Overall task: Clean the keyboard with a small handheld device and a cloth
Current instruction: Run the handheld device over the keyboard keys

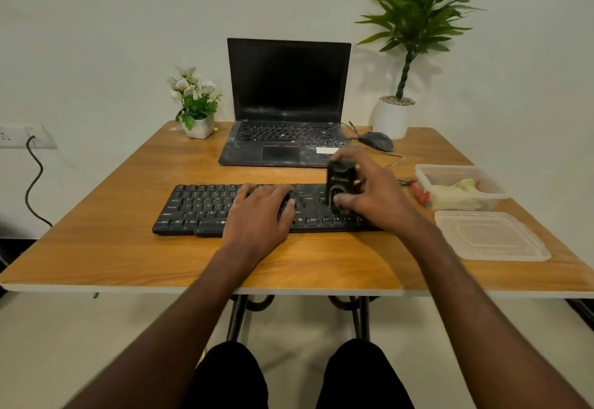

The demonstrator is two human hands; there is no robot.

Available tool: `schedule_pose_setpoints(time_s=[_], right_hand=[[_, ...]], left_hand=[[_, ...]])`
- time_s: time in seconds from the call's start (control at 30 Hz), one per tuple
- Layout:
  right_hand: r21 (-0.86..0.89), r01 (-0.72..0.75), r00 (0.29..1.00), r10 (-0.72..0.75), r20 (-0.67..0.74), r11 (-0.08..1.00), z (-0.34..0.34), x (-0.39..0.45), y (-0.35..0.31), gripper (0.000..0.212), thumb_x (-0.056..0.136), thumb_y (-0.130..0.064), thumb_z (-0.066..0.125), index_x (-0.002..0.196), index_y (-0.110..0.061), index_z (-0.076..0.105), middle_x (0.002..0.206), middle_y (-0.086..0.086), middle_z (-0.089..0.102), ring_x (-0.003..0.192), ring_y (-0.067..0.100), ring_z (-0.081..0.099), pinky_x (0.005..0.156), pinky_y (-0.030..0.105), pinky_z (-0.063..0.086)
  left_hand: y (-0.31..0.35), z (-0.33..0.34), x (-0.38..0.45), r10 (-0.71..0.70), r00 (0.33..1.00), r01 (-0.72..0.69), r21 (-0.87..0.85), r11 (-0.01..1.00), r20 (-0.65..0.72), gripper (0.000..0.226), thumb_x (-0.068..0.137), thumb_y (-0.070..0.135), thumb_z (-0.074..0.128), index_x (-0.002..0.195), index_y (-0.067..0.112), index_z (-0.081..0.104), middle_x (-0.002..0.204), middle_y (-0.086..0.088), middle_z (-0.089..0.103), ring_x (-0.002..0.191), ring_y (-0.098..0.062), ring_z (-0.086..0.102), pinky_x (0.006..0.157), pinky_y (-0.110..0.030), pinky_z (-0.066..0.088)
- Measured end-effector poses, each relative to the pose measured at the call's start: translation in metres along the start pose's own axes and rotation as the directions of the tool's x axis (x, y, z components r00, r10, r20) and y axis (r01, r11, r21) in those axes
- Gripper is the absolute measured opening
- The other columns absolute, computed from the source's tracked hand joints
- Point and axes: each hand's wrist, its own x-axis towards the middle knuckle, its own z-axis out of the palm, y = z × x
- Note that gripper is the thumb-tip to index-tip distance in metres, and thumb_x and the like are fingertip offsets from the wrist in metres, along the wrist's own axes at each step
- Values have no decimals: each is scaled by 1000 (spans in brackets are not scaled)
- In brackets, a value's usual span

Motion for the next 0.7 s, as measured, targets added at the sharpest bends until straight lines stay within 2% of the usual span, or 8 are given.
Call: schedule_pose_setpoints(time_s=[0.07, 0.13, 0.23, 0.3, 0.37, 0.47, 0.57, 0.7], right_hand=[[57, -11, 996, 6, 93, 998, -7, 0, 0, 67, 83, -7, 81, 128, -45, 49, 128, -2, 56, 98, 20, 68, 64, 34, 65], [-16, -13, 992, 15, 123, 1000, -19, 3, 0, 68, 80, -7, 83, 124, -45, 49, 122, 0, 60, 94, 20, 70, 62, 34, 65], [-150, -6, 998, -3, -62, 989, -24, 3, 2, 70, 78, -8, 84, 125, -46, 48, 121, -2, 62, 95, 15, 67, 60, 24, 61], [-36, -36, 970, 26, -241, 999, -26, 4, 5, 73, 77, -8, 85, 128, -46, 48, 125, -2, 63, 99, 14, 67, 64, 25, 63], [43, -42, 941, 54, -334, 998, -32, 5, 7, 76, 77, -7, 85, 131, -46, 48, 124, -1, 63, 100, 15, 68, 65, 27, 64], [73, -63, 948, 82, -309, 995, -42, 5, 16, 77, 77, -5, 85, 134, -44, 50, 123, -3, 62, 103, 17, 67, 67, 27, 63], [68, -93, 956, 109, -272, 993, -39, 3, 23, 76, 78, -4, 84, 136, -41, 50, 131, -3, 58, 108, 18, 65, 70, 29, 63], [89, -129, 963, 146, -228, 988, -28, 2, 32, 78, 77, -9, 84, 133, -49, 48, 130, -3, 60, 105, 19, 67, 78, 42, 64]], left_hand=[[0, 0, 1, -2, 1000, 2, 3, 1000, 3, 36, 110, 39, 44, 136, 24, 63, 130, 2, 74, 122, -17, 65, 126, -47, 28], [0, -1, 1, -6, 1000, 6, 4, 1000, 9, 36, 111, 39, 44, 137, 23, 64, 130, 2, 73, 122, -17, 66, 126, -48, 27], [1, -2, 1, -10, 1000, 10, 3, 1000, 17, 36, 111, 38, 45, 137, 23, 63, 130, 1, 73, 121, -18, 66, 127, -49, 28], [1, -2, 1, -9, 1000, 9, -1, 1000, 28, 35, 111, 37, 45, 138, 23, 63, 131, 1, 73, 121, -18, 65, 126, -51, 29], [2, -2, 1, -11, 999, 11, 4, 1000, 39, 36, 112, 39, 44, 139, 23, 62, 133, 1, 72, 123, -18, 65, 126, -52, 29], [10, -1, 3, -38, 998, 37, 28, 999, 41, 39, 113, 42, 38, 137, 23, 62, 131, 3, 72, 125, -17, 64, 126, -52, 29], [34, 8, 8, -87, 996, 87, 25, 996, 26, 43, 113, 47, 34, 139, 22, 58, 132, 2, 69, 128, -18, 60, 123, -52, 31], [57, 27, 13, -68, 997, 69, -24, 997, 44, 46, 111, 54, 36, 142, 25, 54, 138, 4, 63, 132, -16, 56, 125, -53, 30]])
